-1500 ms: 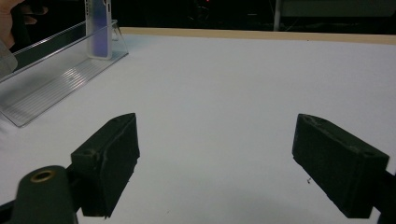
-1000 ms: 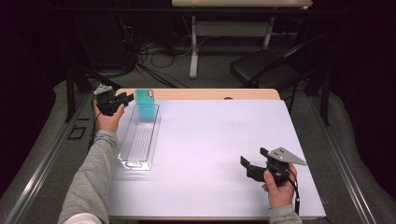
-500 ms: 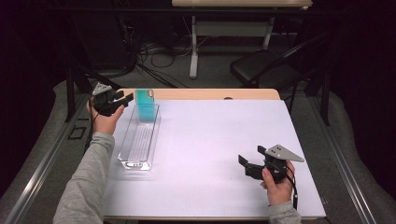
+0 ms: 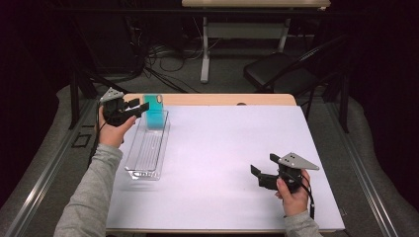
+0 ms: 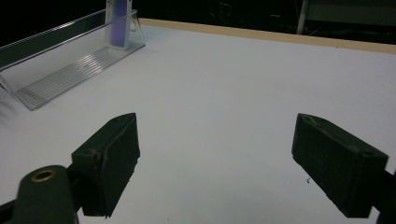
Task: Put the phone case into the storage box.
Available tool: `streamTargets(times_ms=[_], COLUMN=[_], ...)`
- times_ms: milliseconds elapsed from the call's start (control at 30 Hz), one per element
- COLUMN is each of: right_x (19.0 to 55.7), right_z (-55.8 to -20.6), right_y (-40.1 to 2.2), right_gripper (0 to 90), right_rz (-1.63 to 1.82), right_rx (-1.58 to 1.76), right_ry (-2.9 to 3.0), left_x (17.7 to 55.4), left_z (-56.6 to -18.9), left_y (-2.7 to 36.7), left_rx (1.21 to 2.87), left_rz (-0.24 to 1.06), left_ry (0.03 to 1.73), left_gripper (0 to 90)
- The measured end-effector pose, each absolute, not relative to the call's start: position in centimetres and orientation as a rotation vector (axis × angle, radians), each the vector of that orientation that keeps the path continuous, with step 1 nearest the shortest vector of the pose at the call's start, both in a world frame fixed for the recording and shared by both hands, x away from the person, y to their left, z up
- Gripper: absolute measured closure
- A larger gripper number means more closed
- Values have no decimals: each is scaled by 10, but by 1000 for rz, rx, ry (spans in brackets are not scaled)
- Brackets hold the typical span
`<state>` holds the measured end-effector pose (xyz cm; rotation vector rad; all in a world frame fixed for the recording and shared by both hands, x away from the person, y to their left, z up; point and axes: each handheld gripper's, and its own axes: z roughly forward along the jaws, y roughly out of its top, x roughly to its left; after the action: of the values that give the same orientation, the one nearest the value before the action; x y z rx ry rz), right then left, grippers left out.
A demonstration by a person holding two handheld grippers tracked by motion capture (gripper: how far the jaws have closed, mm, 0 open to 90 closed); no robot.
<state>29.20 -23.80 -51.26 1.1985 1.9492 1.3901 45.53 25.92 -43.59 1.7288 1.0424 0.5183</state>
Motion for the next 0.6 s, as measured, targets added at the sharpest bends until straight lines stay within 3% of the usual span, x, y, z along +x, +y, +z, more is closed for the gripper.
streamTargets(times_ms=[433, 600], right_x=[288, 287], right_z=[-510, -509], right_y=[-249, -252], right_gripper=[148, 147], right_rz=[1453, 1464], right_rx=[1184, 1188], right_ry=[1938, 1924], left_x=[405, 390], left_z=[-420, -422], left_y=[233, 227], left_rx=[1840, 1831], left_rz=[600, 562], left_ry=[960, 957], left_gripper=[475, 490])
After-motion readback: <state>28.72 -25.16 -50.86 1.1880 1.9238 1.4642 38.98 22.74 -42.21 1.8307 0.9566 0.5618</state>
